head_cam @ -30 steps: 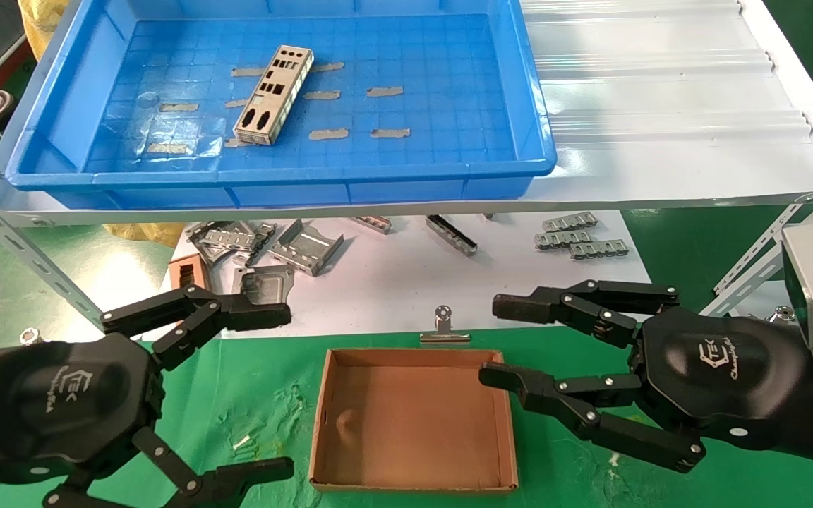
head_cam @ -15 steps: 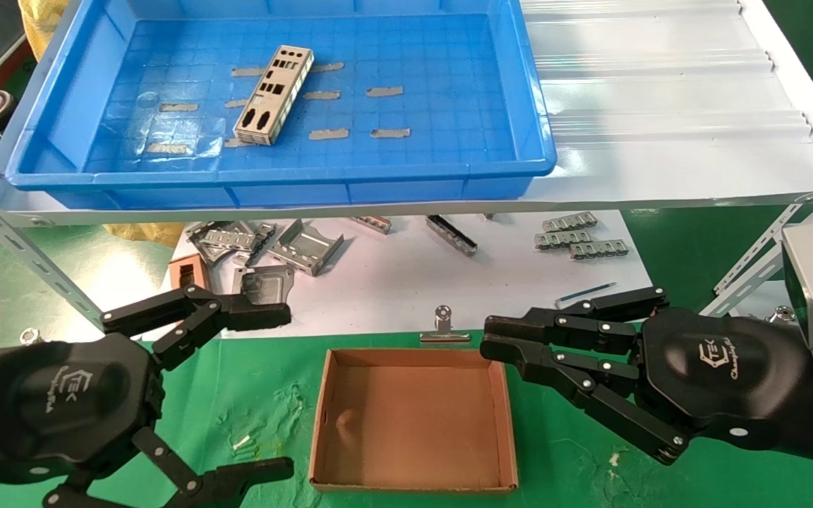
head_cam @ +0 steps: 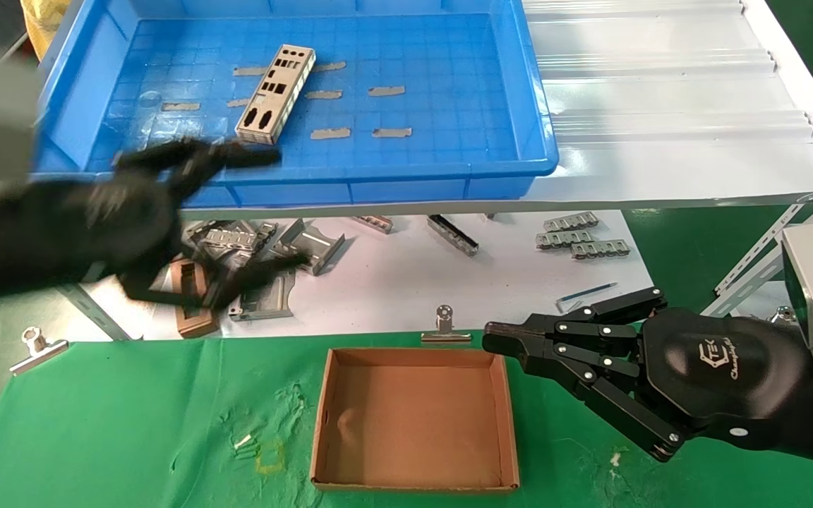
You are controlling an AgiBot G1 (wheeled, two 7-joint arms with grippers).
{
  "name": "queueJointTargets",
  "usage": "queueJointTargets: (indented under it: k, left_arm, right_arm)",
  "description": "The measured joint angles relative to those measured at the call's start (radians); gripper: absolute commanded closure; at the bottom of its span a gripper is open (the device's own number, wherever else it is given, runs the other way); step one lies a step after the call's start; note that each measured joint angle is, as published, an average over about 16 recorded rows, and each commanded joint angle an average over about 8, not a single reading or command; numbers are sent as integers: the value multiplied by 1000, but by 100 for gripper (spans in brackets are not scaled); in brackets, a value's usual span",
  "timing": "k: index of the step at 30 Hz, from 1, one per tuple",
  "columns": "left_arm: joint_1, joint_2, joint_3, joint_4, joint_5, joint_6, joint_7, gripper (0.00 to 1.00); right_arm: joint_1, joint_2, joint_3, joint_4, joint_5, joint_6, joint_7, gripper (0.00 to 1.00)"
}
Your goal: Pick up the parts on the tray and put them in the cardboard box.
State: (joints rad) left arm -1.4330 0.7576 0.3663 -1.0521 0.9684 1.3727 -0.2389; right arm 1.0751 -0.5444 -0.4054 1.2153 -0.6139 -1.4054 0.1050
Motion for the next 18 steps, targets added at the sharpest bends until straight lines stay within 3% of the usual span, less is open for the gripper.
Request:
queueJointTargets:
  k: [13, 14, 18]
  left_arm:
    - [-380, 254, 127, 576, 282, -159, 58, 0]
    - [-399, 269, 134, 615, 295, -173, 64, 0]
    - [-464, 324, 157, 750, 341, -234, 82, 0]
  right_arm:
    - [0, 0, 0, 0, 0, 0, 0, 100]
    - [0, 0, 0, 0, 0, 0, 0, 95]
    - [0, 0, 0, 0, 0, 0, 0, 46]
